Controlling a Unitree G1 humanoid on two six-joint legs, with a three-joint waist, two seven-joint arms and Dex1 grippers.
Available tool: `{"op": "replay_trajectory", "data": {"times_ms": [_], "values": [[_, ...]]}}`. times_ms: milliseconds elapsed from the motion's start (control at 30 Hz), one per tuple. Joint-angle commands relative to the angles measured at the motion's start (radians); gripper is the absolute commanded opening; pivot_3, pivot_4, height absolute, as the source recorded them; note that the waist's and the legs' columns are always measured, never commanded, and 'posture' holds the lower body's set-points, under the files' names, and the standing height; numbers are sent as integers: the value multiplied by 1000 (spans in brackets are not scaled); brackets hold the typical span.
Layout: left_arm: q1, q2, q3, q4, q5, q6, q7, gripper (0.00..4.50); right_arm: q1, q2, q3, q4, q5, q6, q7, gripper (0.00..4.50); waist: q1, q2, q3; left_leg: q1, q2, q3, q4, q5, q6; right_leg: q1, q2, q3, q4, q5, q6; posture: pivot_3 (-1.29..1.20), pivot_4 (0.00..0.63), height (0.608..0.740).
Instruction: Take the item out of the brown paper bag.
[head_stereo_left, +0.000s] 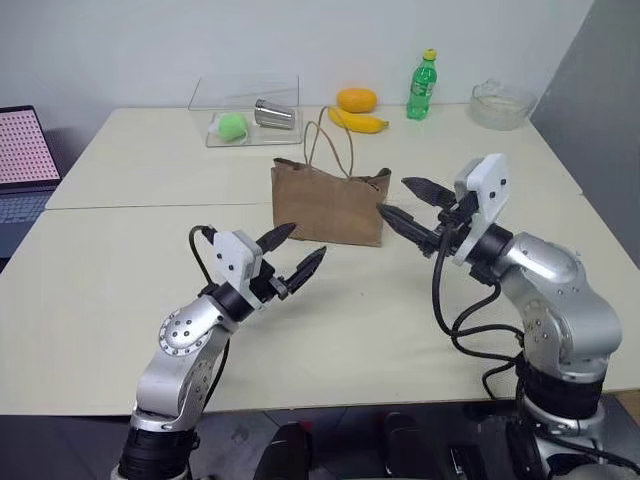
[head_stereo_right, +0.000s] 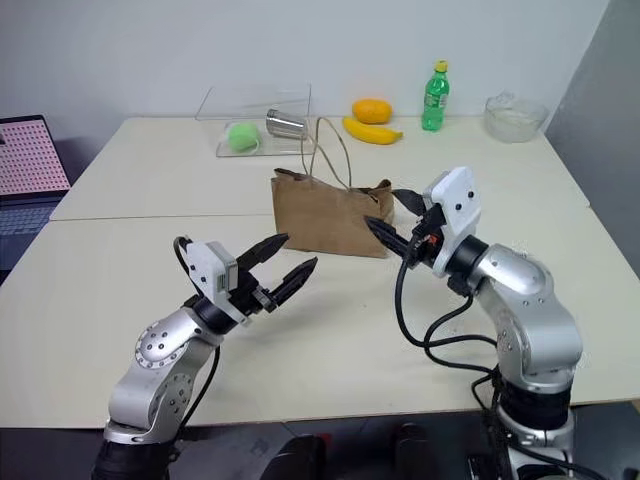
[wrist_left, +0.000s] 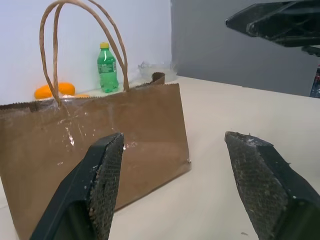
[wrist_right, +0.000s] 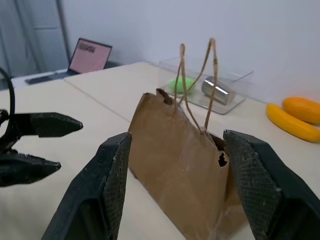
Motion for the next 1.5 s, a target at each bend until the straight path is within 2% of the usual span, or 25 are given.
{"op": "replay_trajectory", "data": {"times_ms": [33, 167, 267, 400, 600, 900, 1200, 1367, 1500], "values": [[-20, 9, 18, -1, 8, -27, -6, 3391, 94, 60, 28, -113, -28, -45, -144, 3049, 0, 0, -1, 0, 0, 0, 0, 0, 0, 0, 0, 0, 0, 0, 0, 0, 150, 740], [-53, 10, 13, 36, 24, -37, -10, 3391, 270, 69, 174, -160, -86, -103, -224, 3049, 1, 0, -1, -1, 0, 0, -1, 0, 0, -1, 0, 0, -1, 0, 0, 0, 150, 740], [-90, 17, 16, 81, 34, -47, -21, 3391, 349, 95, 256, -112, -107, -124, -275, 3049, -1, 0, -2, 0, 0, 1, -1, 0, 0, 0, 0, 0, -1, 0, 0, 0, 150, 740], [-102, 37, 25, 99, 27, -51, -53, 3391, 274, 105, 268, 39, -145, -149, -319, 3049, -7, 0, -2, 2, 2, 3, -1, 0, 0, 0, 1, 1, 0, 0, 0, 0, 150, 740], [-48, 84, 65, 43, -53, -18, -125, 3391, 115, 137, 213, 322, -149, -181, -366, 3049, -9, 0, -2, 3, 5, 3, -2, 0, 0, 0, 3, 1, -1, 1, -1, 0, 150, 740], [61, 206, 115, -37, -140, 46, -229, 3391, -1, 141, 201, 600, -141, -275, -343, 3049, -8, 0, -2, 3, 5, 4, -5, 0, 0, -1, 3, 2, -1, 1, -2, 0, 150, 740], [74, 189, 107, -50, -121, 32, -224, 3391, -179, 113, 198, 958, -218, -498, -372, 3049, -10, 0, -2, 4, 7, 6, -5, 0, 0, -1, 5, 3, -1, 1, -3, 0, 150, 740], [73, 180, 99, -43, -113, 24, -221, 3391, -229, 96, 190, 1063, -254, -596, -397, 3049, -10, 0, -2, 4, 7, 6, -5, 0, 0, -1, 5, 3, -1, 1, -3, 0, 150, 740], [68, 173, 94, -36, -107, 18, -221, 3391, -234, 97, 177, 1064, -242, -605, -388, 3049, -10, 0, -2, 4, 7, 6, -5, 0, 0, -1, 6, 3, -1, 1, -3, 0, 150, 740]]}}
